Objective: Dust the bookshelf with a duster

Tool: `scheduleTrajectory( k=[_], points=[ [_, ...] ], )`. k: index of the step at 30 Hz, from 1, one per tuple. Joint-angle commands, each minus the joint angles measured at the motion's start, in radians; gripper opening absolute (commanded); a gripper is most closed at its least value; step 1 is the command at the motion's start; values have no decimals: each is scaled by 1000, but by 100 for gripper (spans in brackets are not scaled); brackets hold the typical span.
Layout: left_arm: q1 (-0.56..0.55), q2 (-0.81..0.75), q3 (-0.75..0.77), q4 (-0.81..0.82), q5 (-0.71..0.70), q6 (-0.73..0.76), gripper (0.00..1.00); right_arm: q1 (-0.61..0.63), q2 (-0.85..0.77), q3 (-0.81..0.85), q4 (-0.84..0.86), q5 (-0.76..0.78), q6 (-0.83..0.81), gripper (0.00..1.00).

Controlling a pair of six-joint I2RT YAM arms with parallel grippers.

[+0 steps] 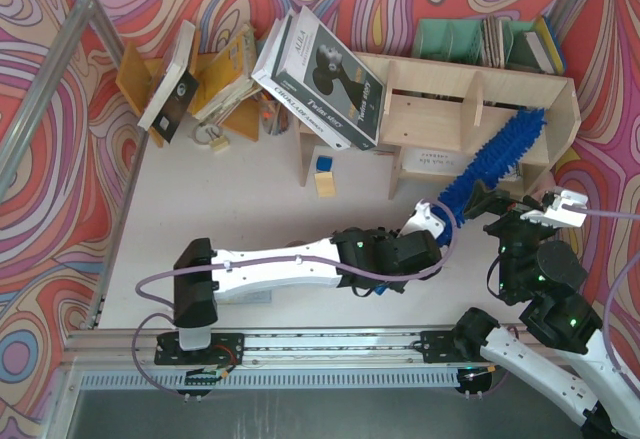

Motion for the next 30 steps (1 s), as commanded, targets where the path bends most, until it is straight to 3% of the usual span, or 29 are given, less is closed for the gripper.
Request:
scheduleTrajectory(
  k=[1, 7, 20, 30],
  points=[
    [9, -104, -79, -3, -60, -36, 0, 4, -5, -10, 43, 2, -7, 99],
    [11, -119, -90, 4, -63, -36, 0, 4, 1, -9, 41, 0, -6, 99],
    [-7, 12, 65, -19, 25, 22, 0, 4, 1, -9, 40, 1, -5, 99],
    [-24, -127, -92, 107, -18, 64, 0, 4, 15, 75, -15, -46, 28, 99]
  ],
)
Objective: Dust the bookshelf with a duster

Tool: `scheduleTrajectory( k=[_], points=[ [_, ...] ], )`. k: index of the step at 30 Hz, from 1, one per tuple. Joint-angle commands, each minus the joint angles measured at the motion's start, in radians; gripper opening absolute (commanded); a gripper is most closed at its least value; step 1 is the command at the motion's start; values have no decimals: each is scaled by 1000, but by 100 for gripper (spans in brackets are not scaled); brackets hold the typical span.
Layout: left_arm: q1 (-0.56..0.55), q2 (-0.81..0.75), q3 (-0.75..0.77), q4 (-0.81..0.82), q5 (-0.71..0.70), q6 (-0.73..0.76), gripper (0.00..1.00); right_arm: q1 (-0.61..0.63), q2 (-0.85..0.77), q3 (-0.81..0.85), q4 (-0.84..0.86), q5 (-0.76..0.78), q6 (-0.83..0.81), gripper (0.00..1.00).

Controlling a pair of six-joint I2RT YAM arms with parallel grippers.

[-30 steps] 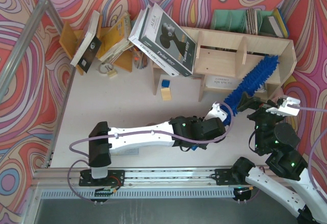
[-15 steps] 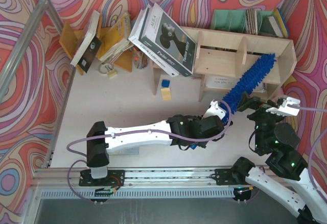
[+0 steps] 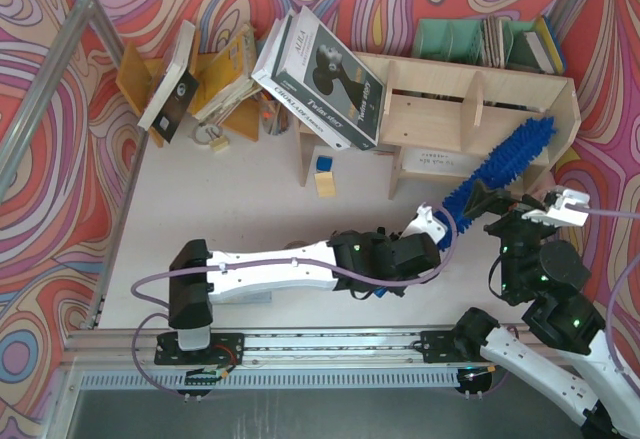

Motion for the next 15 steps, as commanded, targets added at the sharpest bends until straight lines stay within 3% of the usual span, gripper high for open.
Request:
scheduleTrajectory(
  k=[1, 15],
  points=[
    [-15, -120, -82, 99, -34, 53, 0, 4, 23, 85, -13, -43, 18, 99],
    [-31, -179, -127, 253, -22, 194, 0, 4, 182, 411, -142, -153, 34, 99]
  ],
)
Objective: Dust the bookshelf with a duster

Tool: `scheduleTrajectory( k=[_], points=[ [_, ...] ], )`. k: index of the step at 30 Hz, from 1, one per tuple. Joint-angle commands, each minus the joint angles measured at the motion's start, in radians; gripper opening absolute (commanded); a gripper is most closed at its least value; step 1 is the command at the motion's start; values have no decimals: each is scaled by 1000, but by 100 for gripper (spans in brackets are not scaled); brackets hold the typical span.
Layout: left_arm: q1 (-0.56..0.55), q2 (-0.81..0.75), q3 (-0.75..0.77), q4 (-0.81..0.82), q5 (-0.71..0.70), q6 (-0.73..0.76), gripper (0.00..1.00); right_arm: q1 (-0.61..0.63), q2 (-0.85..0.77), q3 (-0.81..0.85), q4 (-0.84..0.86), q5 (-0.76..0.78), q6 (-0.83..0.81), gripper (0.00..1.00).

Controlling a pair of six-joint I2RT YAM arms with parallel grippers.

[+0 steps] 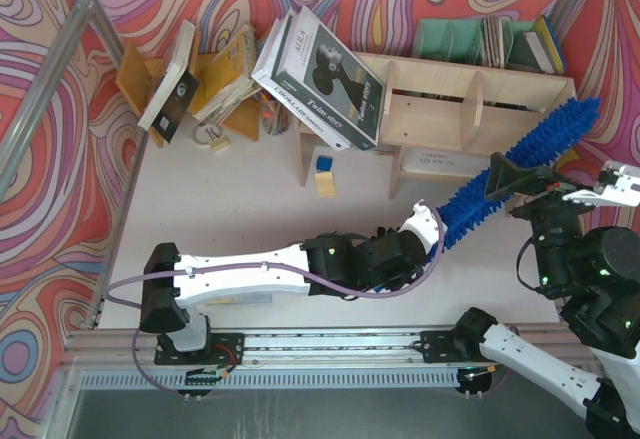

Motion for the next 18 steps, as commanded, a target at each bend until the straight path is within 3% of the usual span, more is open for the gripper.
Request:
scheduleTrajectory(
  k=[1, 10, 18],
  points=[
    [-6, -6, 5, 105, 9, 75, 0, 4, 27, 59, -37, -24, -8, 99],
    [-4, 156, 142, 35, 54, 128, 0, 4, 15, 67, -47, -14, 13, 99],
    [32, 183, 86, 66, 90, 108, 0, 4, -2, 43, -68, -14, 43, 99]
  ],
)
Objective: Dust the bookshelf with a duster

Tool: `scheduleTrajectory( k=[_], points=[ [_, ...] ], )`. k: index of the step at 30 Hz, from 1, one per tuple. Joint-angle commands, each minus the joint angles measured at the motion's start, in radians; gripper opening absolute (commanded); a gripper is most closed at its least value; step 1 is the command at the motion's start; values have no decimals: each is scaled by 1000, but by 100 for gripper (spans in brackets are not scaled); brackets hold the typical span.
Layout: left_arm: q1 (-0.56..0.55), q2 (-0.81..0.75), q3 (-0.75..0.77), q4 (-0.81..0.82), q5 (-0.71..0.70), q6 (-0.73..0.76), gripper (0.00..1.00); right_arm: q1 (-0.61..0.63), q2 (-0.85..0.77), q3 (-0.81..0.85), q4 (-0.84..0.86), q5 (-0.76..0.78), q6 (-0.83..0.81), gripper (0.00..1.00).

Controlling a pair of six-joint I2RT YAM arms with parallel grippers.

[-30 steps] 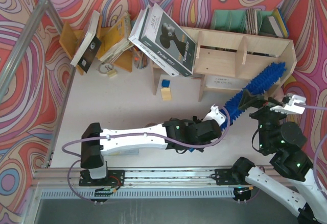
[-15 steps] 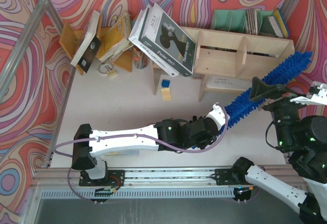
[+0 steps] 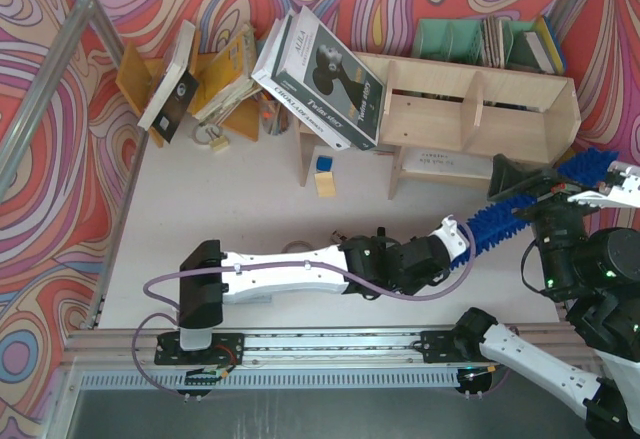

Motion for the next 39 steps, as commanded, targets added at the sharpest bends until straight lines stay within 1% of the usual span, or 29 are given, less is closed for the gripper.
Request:
scheduleTrajectory(
  k=[1, 12, 18, 21, 27, 31, 35, 39],
  points=[
    [28, -10, -27, 54, 22, 2, 0, 4, -12, -11, -24, 0, 20, 99],
    [79, 53, -135, 97, 120, -14, 0, 4, -23, -32, -19, 21, 15, 99],
    [105, 77, -175, 119, 144, -21, 0, 4, -29, -43, -16, 31, 12, 99],
    [107, 78, -172, 110, 125, -10, 0, 4, -28, -44, -14, 32, 13, 99],
    [107, -8, -166, 107, 82, 6, 0, 4, -27, -43, -12, 33, 11, 99],
    [107, -70, -147, 90, 84, 18, 0, 4, -30, -46, -8, 31, 15, 99],
    [108, -97, -149, 88, 95, 17, 0, 4, -32, -52, -6, 30, 17, 99],
    [107, -81, -161, 84, 106, 18, 0, 4, -33, -56, -10, 33, 16, 99]
  ],
)
